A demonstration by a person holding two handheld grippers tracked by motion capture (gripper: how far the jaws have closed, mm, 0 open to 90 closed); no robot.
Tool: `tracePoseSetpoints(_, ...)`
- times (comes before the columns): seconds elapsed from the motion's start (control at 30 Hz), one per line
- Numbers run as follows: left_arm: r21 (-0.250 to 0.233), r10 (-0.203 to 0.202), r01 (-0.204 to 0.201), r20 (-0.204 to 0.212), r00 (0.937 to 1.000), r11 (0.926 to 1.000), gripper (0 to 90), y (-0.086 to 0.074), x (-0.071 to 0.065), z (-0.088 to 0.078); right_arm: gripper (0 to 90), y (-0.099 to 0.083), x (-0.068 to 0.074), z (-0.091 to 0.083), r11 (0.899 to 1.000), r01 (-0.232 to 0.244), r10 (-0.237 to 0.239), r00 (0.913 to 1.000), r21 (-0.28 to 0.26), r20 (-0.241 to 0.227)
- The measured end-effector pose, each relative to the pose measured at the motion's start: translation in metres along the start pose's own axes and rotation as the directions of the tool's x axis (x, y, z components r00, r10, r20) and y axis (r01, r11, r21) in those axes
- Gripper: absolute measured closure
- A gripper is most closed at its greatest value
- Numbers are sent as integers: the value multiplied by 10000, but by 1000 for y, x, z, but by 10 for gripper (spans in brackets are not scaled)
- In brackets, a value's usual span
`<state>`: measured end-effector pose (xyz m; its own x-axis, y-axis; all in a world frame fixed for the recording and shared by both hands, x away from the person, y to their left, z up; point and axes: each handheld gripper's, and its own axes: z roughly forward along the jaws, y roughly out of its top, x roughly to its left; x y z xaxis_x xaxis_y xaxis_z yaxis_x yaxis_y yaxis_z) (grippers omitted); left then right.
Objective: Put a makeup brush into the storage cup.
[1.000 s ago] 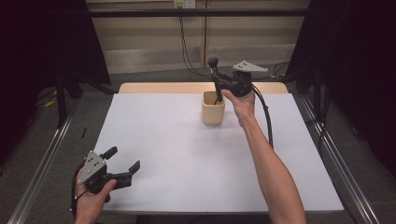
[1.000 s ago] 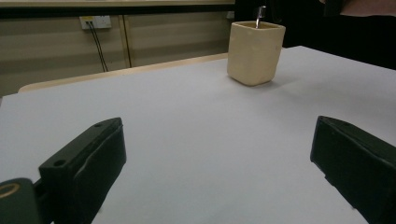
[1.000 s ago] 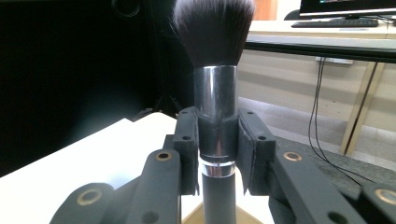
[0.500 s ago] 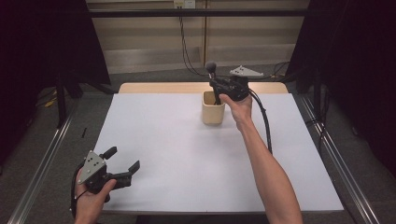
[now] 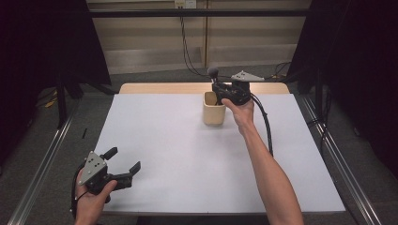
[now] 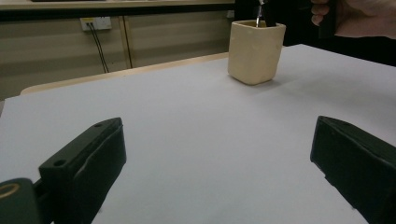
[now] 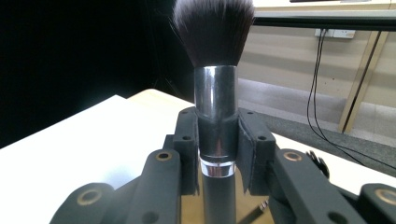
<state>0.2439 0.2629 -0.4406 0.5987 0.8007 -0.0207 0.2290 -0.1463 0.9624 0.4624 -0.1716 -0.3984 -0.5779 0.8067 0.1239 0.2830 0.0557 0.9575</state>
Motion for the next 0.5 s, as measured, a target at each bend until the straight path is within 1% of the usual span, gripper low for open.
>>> tracePoseSetpoints(0.1, 39, 110, -110, 20, 9999, 9999, 35, 0, 0, 0, 721, -4, -2, -1, 10000, -54, 54, 10000, 13, 26)
tracePoseSetpoints(0.13, 44, 96, -96, 16, 10000, 9999, 35, 0, 0, 0, 721, -5, -2, -1, 10000, -91, 91, 10000, -24, -2)
tracePoseSetpoints(0.37, 0, -15, 15, -4, 10000, 10000, 35, 0, 0, 0, 720, -15, -3, -1, 9998, -71, 70, 10000, 185, 27)
tracePoseSetpoints(0.5, 1, -29, 29, 36, 10000, 10000, 35, 0, 0, 0, 720, -17, 0, 2, 9994, 79, -79, 10000, 340, 3)
